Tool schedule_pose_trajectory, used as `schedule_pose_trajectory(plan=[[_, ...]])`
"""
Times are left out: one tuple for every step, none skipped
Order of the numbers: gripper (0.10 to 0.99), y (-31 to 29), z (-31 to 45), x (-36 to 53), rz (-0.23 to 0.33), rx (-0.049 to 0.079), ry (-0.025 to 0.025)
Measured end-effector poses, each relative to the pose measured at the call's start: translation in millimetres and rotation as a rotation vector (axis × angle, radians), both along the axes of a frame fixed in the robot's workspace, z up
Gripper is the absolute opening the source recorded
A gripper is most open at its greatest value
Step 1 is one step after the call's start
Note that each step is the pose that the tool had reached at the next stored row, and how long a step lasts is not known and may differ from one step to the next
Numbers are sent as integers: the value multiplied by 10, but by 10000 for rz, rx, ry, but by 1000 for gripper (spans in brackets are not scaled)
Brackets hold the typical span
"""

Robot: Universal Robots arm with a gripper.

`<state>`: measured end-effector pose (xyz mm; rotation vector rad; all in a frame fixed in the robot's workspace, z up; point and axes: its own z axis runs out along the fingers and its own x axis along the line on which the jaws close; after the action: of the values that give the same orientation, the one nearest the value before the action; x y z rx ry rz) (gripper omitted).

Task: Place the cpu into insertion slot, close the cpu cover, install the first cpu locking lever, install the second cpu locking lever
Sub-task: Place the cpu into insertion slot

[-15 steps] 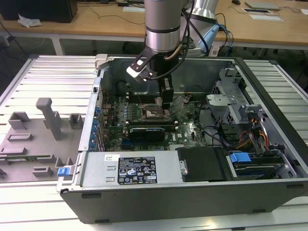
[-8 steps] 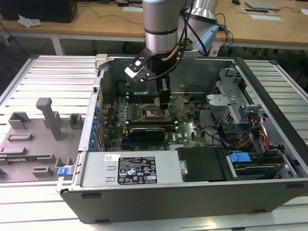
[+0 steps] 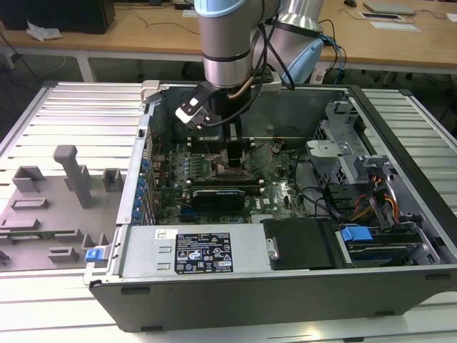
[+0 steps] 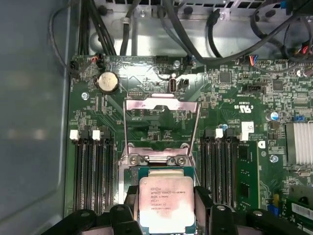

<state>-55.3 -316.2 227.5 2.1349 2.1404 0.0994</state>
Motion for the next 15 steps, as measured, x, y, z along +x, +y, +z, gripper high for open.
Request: schedule_pose_trajectory(plan=[[541, 0, -14, -7, 19, 19, -13], [541, 0, -22, -12, 27, 28, -18], [541, 0, -45, -31, 43, 32, -26], [541, 0, -59, -43, 54, 35, -35], [541, 0, -86, -55, 107, 51, -53], [541, 0, -119, -65, 187, 77, -62], [541, 0, -133, -68, 201, 80, -62], [541, 0, -147, -70, 203, 80, -62], [541, 0, -163, -70, 204, 80, -62], [541, 0, -175, -70, 204, 81, -63], [541, 0, -199, -70, 203, 82, -63], [541, 0, -208, -70, 170, 82, -62], [541, 0, -213, -70, 124, 82, -63], [541, 0, -220, -70, 56, 81, -62], [541, 0, -227, -70, 12, 81, -63]])
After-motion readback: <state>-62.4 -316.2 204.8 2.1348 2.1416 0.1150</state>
